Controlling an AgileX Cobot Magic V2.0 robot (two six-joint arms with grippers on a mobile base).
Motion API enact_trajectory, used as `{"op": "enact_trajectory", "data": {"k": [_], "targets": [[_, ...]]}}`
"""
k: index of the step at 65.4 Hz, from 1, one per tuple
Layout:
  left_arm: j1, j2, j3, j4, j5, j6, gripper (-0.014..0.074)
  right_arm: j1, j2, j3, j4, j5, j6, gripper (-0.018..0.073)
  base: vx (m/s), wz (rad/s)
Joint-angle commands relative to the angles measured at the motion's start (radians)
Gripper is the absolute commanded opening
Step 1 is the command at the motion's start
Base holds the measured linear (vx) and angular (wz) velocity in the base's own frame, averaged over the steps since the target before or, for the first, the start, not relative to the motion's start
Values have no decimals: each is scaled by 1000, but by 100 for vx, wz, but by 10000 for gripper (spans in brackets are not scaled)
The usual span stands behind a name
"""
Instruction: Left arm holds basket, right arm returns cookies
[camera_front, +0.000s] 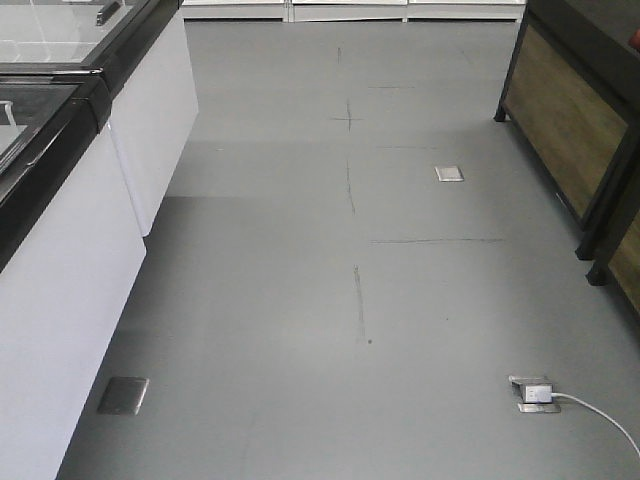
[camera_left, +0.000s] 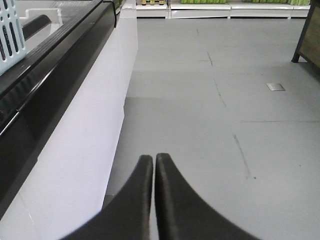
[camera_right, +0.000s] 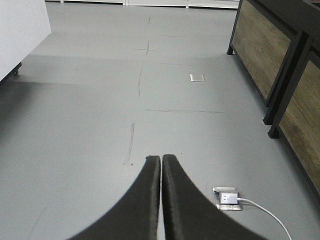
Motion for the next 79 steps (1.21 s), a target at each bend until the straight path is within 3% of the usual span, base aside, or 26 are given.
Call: {"op": "enact_trajectory", "data": {"k": [1,55,79], "targets": [[1,-7,-24,2,-68,-5,-6,1,-6,-4,-7,-73,-10,-3,0,0],[1,-7,-24,3,-69,-3,-6,1,-6,-4,-7,-73,-10,-3,0,0],[1,-7,-24,5,-218,-3,-6,1,-6,-4,-7,-73,-10,-3,0,0]]}}
